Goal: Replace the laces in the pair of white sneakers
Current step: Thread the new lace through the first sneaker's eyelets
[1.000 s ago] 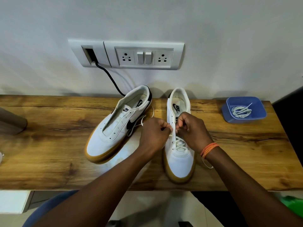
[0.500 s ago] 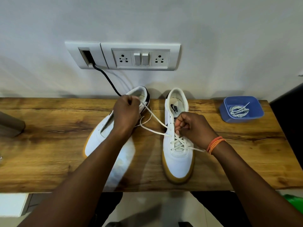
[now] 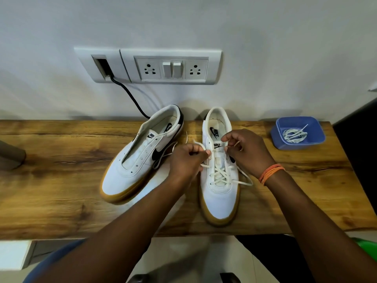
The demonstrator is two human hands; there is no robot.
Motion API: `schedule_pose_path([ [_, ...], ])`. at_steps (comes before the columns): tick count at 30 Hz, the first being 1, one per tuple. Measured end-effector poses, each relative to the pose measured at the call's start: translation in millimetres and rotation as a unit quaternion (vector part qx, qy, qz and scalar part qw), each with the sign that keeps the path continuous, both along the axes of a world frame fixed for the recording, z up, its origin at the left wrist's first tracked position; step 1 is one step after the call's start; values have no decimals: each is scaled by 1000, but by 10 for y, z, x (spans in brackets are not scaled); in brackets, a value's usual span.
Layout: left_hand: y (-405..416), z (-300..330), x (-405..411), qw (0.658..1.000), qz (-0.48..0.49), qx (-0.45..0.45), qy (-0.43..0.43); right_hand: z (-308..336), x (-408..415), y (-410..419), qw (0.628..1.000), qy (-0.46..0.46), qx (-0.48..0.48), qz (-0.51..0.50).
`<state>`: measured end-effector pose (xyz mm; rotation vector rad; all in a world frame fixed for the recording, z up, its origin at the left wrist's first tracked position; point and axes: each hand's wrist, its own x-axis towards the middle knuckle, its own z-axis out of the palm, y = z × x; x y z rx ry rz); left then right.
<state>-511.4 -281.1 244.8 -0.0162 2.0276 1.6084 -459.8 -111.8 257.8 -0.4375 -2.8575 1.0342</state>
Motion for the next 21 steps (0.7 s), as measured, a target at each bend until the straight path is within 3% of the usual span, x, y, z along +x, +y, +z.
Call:
schedule_pose_path([
  [3,-5,77,-92,999,15,37,21,-34,13,56,1000,-8,12,2],
  [7,-165,300,-430,983,151,93,49,-23,24,86,1000,-18,-12,-13],
  [9,-246,335,-534,981,169,73,56,-31,21,84,999,-29,-13,-10],
  [15,-235,250,-379,992,-11,-123,23,-29,-4,84,999,-40,-22,-13],
  [19,-146,194,-199,988,-71,-130,-46,-43,-10,72,999,-34,-26,-12],
  [21,-77,200,-87,992,-56,-85,-72,-52,-15,57,999,-35,-22,-10],
])
